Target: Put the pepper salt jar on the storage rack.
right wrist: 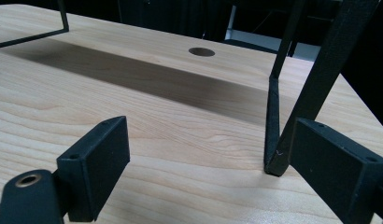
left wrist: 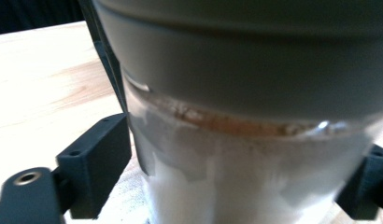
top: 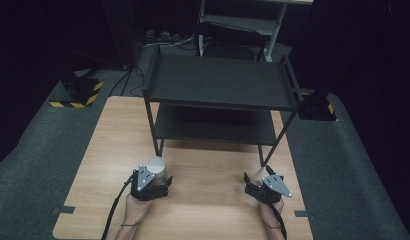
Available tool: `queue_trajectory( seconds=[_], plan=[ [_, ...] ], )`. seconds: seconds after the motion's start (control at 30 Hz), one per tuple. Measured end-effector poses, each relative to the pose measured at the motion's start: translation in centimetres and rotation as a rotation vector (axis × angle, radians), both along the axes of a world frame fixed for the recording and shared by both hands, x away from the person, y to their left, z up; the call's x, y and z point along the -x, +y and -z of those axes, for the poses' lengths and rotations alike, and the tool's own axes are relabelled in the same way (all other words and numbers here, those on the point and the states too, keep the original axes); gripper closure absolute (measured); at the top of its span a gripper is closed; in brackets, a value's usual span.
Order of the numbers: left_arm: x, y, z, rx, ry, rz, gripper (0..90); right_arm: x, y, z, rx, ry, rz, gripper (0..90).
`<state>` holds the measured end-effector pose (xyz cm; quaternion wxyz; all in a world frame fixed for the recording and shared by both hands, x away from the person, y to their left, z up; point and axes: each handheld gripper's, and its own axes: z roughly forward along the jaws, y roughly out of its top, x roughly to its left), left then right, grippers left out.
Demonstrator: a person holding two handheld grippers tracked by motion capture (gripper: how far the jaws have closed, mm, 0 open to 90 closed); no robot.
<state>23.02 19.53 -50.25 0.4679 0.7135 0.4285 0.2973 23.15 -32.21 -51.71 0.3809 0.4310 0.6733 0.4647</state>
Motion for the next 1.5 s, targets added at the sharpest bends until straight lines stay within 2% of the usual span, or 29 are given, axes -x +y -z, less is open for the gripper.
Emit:
queue_trajectory(
  seconds=[0.23, 0.3, 0.57, 0.7, 0.87, 0.97, 1.13, 1.3, 1.4, 1.5],
  plan=[
    [-0.1, 0.0, 0.2, 0.017, -0.002, 0.005, 23.1, 0.0, 0.0, 0.0, 0.003, -0.001, 0.0, 11.5],
    [0.0, -0.2, 0.2, 0.006, -0.015, 0.012, 28.4, 0.0, 0.0, 0.0, 0.003, 0.0, 0.001, 11.5],
    [0.0, -0.2, 0.1, 0.003, -0.013, 0.013, 29.2, 0.0, 0.1, 0.0, 0.004, -0.001, 0.004, 11.5],
    [0.1, -0.6, -0.2, -0.001, 0.001, -0.002, 29.5, 0.1, 0.1, 0.1, -0.004, -0.005, 0.014, 11.5],
    [0.2, -0.9, -0.4, -0.004, 0.006, 0.015, 29.6, 0.2, 0.0, 0.1, -0.012, -0.009, 0.016, 11.6],
    [0.1, -0.9, -0.7, 0.015, 0.01, 0.031, 29.7, 0.2, -0.1, 0.1, -0.02, -0.009, 0.017, 11.5],
    [-0.4, -0.9, -2.2, 0.042, 0.021, 0.083, 29.6, 0.2, -0.3, 0.2, -0.029, -0.014, 0.017, 11.5],
    [-1.1, -1.5, -5.1, 0.056, 0.015, 0.149, 29.6, 0.3, -0.4, 0.3, -0.034, -0.017, 0.013, 11.5],
    [-1.6, -2.3, -7.0, 0.051, 0.009, 0.19, 29.6, 0.2, -0.4, 0.3, -0.034, -0.019, 0.005, 11.5],
    [-2.5, -3.1, -8.8, 0.065, 0.008, 0.236, 29.6, 0.2, -0.5, 0.3, -0.03, -0.02, -0.002, 11.5]
  ],
)
